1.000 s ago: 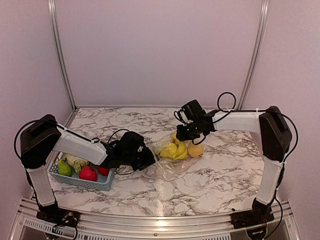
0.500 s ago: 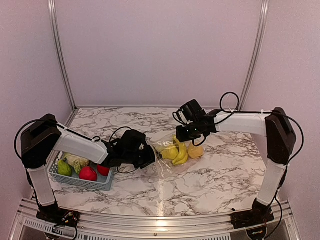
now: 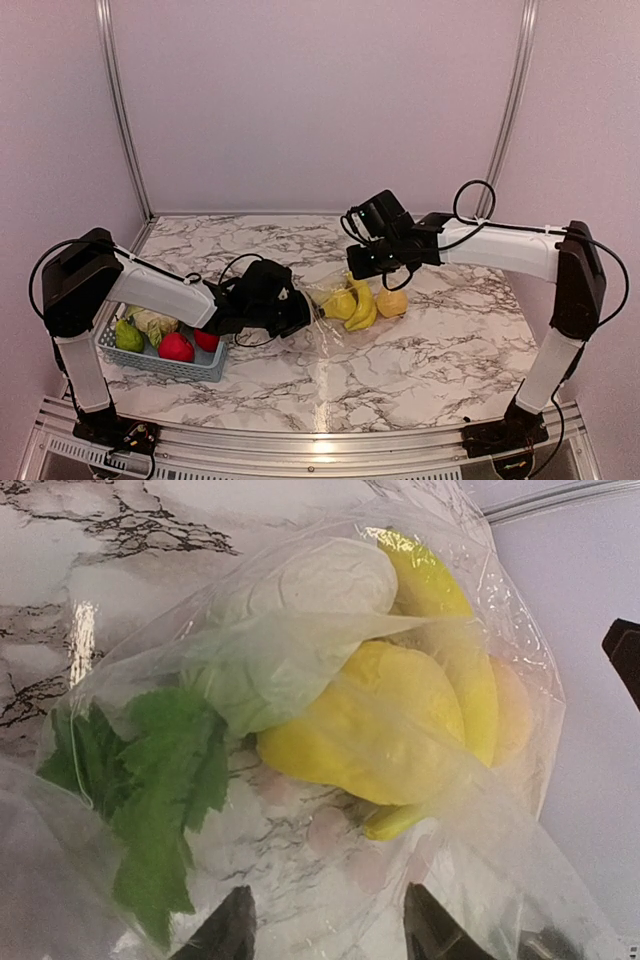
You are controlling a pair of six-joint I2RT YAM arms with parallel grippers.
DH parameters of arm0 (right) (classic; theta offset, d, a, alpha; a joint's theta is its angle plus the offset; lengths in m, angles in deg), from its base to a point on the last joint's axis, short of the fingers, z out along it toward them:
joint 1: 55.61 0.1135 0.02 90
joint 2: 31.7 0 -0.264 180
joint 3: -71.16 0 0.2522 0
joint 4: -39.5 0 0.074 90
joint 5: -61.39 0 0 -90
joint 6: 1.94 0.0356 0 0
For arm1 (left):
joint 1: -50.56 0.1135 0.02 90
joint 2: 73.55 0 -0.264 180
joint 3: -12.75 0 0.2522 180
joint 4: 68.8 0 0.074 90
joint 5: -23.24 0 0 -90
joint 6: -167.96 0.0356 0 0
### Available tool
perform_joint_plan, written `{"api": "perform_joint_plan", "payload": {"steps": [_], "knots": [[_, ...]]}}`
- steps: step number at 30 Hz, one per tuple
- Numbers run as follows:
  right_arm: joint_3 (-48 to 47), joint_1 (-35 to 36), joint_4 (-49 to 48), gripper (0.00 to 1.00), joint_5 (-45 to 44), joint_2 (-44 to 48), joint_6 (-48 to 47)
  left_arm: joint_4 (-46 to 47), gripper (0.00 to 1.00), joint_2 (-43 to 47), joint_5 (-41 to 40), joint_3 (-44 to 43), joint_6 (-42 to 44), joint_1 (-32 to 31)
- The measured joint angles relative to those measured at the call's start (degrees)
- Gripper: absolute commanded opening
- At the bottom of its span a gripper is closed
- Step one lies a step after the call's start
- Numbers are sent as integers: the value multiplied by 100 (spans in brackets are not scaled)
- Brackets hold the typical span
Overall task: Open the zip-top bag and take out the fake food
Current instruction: Pick up the fake fruit from the zipper food storage bag.
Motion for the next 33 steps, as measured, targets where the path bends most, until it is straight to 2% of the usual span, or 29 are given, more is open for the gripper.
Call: {"api": "perform_joint_plan", "payload": {"steps": [13, 19, 24, 33], "knots": [[188, 42, -129, 9, 304, -557, 107, 0, 60, 0, 0, 0, -2, 0], [289, 42, -254, 13, 323, -706, 133, 0, 64, 0, 0, 0, 0, 0], [343, 42, -323, 24, 356, -728, 144, 2, 71, -13, 2, 2, 22, -2], [431, 42, -365, 51, 481, -728, -39, -4, 85, -76, 2, 2, 122, -2]]}}
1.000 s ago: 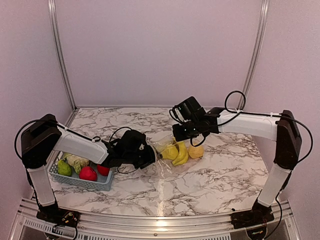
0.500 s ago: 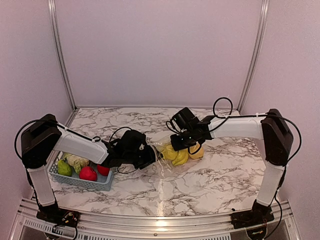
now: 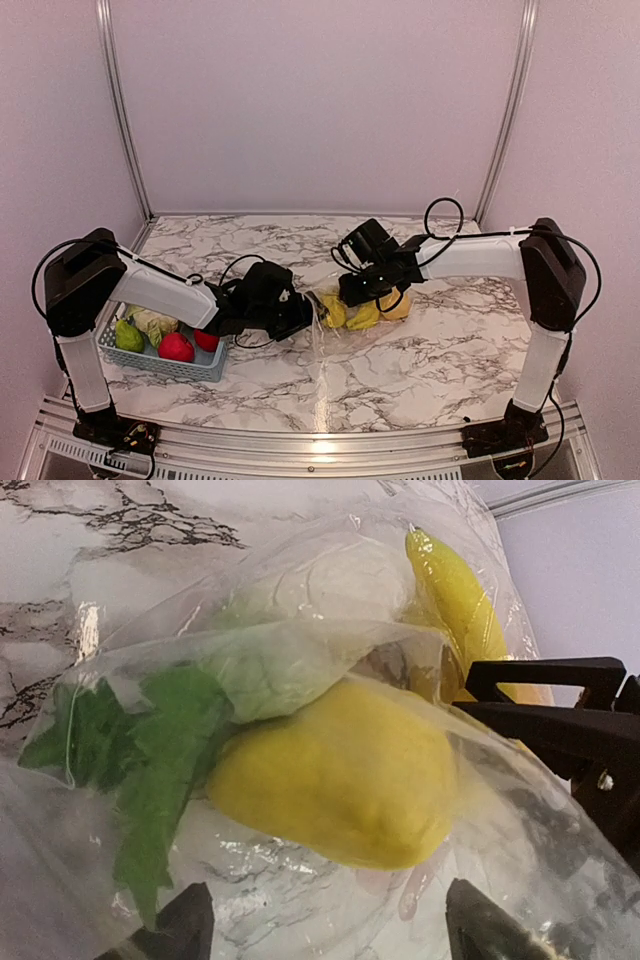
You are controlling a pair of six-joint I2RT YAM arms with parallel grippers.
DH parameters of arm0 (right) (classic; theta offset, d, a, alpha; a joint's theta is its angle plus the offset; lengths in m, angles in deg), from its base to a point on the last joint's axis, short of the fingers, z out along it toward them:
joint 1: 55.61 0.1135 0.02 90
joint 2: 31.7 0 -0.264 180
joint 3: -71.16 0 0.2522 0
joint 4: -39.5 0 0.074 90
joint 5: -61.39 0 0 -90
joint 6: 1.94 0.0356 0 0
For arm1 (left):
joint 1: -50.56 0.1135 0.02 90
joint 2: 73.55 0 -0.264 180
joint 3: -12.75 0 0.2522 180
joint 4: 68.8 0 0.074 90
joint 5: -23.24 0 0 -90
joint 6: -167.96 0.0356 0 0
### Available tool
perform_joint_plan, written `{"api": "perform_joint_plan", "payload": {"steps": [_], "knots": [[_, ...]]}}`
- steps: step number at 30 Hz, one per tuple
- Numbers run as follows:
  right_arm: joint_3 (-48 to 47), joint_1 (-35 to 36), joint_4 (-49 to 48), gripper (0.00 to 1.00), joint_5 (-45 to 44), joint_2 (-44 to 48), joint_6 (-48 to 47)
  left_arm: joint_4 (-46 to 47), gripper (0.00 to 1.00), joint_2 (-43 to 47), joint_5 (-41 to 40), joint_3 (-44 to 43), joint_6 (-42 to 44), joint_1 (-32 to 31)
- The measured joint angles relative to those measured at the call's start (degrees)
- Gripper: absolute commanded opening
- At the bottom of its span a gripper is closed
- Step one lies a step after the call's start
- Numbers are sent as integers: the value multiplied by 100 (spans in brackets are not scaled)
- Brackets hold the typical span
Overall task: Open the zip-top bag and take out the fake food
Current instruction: Pick up the fake fruit from the zipper food storage bag.
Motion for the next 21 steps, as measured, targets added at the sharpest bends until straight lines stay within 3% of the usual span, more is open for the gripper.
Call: {"api": "perform_joint_plan", "payload": {"steps": [10, 13, 16, 21], "knots": [[26, 13, -79, 63, 149, -31, -188, -140, 89, -24, -13, -15, 127, 0], [0, 50, -103, 61, 142, -103, -258, -262, 91, -81, -57, -68, 190, 0], [-50, 90, -109, 47, 116, -181, -278, -328, 91, -83, -94, -76, 229, 0], [-66, 101, -68, 45, 120, -234, -328, -356, 91, -83, -236, -76, 264, -11]]}}
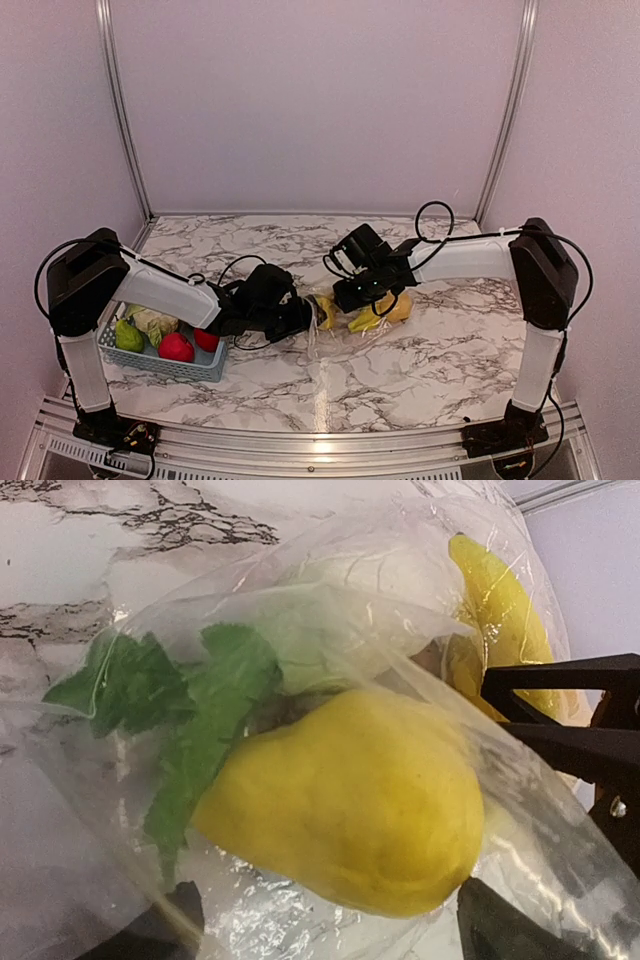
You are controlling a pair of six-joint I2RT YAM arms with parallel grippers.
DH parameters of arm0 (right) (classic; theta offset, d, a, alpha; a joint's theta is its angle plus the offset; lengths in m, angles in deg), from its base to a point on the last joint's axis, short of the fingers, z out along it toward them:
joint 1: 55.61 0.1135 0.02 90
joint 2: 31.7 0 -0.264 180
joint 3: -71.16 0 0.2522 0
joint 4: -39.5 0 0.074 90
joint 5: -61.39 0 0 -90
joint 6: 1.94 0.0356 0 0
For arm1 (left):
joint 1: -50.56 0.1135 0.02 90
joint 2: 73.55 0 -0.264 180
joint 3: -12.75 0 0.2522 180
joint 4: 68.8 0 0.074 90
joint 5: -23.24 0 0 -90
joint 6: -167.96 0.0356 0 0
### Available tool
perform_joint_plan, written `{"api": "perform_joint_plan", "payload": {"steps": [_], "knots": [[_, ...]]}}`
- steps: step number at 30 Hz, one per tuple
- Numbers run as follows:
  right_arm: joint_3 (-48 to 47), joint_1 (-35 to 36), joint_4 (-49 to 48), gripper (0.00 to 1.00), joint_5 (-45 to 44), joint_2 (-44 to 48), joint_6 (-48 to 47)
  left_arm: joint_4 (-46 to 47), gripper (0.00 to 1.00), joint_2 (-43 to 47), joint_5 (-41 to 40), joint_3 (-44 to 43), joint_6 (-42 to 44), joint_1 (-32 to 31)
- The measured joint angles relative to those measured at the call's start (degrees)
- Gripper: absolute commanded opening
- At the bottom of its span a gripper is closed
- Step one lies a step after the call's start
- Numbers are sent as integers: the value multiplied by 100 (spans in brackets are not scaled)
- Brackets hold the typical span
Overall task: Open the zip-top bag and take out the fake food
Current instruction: Pick up the fake fruit from the zipper food storage bag.
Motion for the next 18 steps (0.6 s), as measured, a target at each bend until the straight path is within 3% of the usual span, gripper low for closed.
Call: {"api": "perform_joint_plan", "payload": {"steps": [6, 14, 18], "knots": [[-61, 2, 125, 35, -55, -15, -13, -129, 91, 11, -221, -11, 105, 0], [-332, 0, 514, 42, -109, 212, 85, -260, 91, 116, -369, -11, 227, 0], [-592, 0, 529, 36, -81, 308, 103, -256, 91, 142, -365, -11, 240, 0]]}}
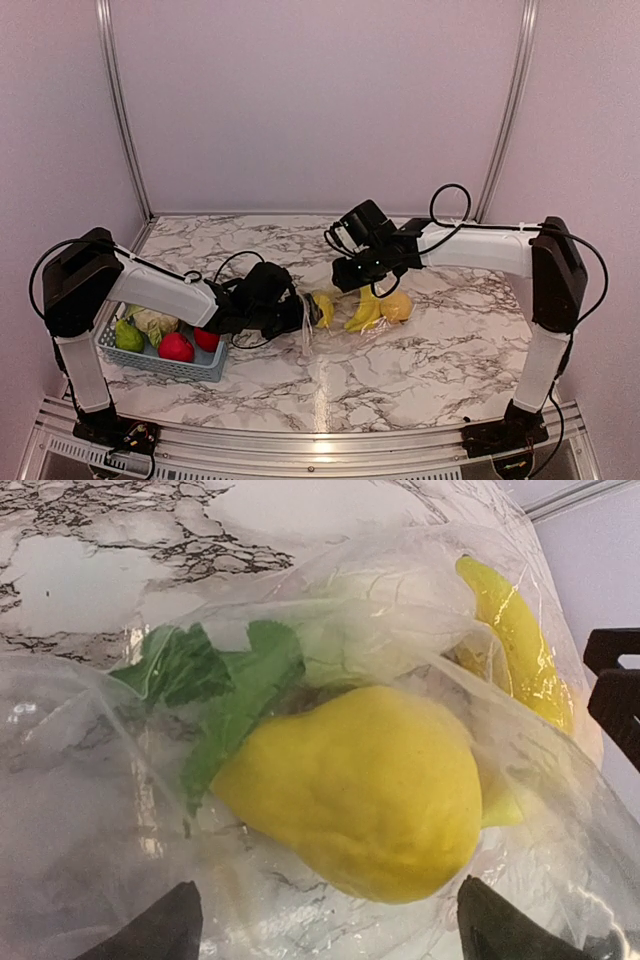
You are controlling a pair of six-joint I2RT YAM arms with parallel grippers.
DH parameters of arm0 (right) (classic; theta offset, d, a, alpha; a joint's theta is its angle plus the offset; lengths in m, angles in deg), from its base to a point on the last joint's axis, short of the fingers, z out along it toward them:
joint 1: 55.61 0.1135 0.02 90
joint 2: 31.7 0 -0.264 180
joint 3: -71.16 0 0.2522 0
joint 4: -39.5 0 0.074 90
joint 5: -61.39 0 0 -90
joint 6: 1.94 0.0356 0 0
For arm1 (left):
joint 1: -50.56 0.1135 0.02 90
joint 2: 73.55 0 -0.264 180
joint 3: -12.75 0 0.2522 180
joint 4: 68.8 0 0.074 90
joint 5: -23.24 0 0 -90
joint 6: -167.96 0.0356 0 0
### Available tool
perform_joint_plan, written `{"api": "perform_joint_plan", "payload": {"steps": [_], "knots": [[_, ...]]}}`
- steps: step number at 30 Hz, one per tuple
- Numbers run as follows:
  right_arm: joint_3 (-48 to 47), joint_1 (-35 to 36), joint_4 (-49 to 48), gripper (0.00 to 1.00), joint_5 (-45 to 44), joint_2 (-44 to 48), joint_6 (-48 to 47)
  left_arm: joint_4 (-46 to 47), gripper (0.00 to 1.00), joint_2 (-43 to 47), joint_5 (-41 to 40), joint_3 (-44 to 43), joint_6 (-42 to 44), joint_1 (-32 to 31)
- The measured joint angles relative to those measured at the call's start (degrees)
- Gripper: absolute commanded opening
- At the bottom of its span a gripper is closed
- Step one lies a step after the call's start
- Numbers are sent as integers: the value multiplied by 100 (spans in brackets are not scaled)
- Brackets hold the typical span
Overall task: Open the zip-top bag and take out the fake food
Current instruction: Pick up the fake fruit from the zipper food storage bag.
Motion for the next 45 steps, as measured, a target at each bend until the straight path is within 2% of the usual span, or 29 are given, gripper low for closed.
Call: {"api": "perform_joint_plan", "payload": {"steps": [3, 7, 12, 20, 24, 30, 37, 45], "knots": [[-131, 0, 7, 28, 68, -11, 11, 4, 91, 0, 4, 0, 17, 0], [-214, 0, -2, 26, 197, -160, -13, 31, 91, 0, 28, 0, 26, 0], [-260, 2, -7, 34, 328, -577, -70, 33, 91, 0, 44, -11, 50, 0], [-208, 2, -125, 54, 629, -837, -168, -55, 93, -26, 35, -144, 140, 0], [-131, 2, -232, 58, 734, -837, -212, -258, 93, -70, -26, -306, 192, 0], [-63, 2, -339, 57, 813, -835, -278, -575, 88, -197, -179, -518, 271, 0], [-50, 4, -348, 62, 697, -831, -229, -822, 84, -245, -304, -588, 345, -9], [74, -39, -380, 59, 479, -741, -94, -944, 69, -245, -448, -625, 404, -13]]}}
